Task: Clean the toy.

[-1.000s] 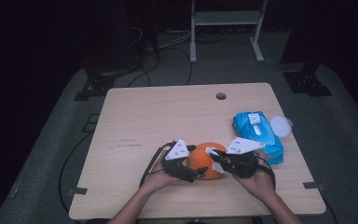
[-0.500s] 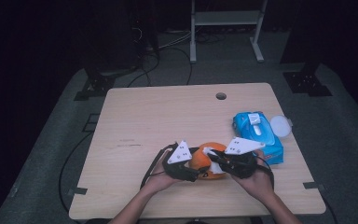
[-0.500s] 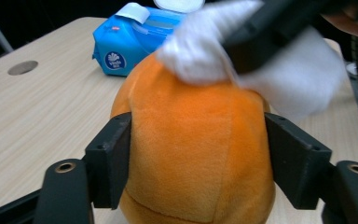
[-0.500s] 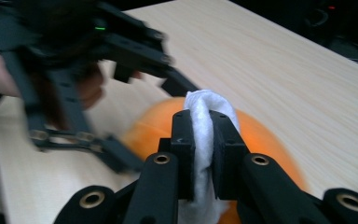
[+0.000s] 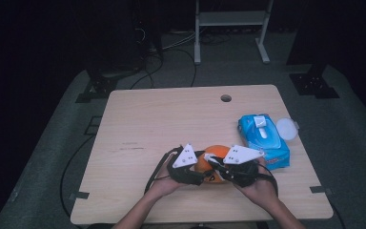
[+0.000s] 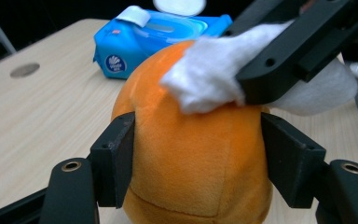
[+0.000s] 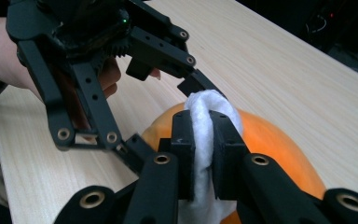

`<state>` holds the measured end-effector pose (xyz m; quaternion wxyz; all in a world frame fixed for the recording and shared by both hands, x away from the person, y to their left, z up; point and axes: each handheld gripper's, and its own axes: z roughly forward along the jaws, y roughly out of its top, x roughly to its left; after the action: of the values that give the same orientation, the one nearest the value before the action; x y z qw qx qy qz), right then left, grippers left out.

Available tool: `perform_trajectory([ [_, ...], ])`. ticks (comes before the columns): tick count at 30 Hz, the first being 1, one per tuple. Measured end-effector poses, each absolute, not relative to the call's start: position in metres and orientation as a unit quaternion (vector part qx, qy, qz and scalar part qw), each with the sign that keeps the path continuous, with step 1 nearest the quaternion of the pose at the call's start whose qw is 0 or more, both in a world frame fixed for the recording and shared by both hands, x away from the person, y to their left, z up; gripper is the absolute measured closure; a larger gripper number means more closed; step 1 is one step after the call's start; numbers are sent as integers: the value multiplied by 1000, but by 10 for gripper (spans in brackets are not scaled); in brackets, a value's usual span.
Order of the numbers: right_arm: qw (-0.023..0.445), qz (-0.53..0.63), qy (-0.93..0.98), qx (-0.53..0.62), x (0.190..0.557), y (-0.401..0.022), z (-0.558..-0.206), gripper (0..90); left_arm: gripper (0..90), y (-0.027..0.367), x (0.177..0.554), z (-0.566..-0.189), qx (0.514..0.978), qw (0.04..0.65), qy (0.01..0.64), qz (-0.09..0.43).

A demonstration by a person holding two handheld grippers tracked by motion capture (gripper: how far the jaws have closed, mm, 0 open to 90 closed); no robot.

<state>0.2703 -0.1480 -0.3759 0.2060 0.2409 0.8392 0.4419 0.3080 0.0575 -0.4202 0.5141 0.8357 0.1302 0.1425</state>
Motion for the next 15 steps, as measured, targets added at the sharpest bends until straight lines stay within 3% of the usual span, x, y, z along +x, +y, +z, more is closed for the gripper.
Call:
perform_trajectory([
  [2,209,443,836,247,273,-153,-375,805,294,59,310,-422,835,518,131,135],
  [7,208,437,829,281,289,-171,-384,805,106,59,322,-431,829,516,190,101],
  [10,208,437,824,292,292,-177,-382,805,117,62,326,-433,827,519,204,76],
  [15,208,440,823,293,288,-174,-379,805,292,58,317,-428,827,520,180,115],
])
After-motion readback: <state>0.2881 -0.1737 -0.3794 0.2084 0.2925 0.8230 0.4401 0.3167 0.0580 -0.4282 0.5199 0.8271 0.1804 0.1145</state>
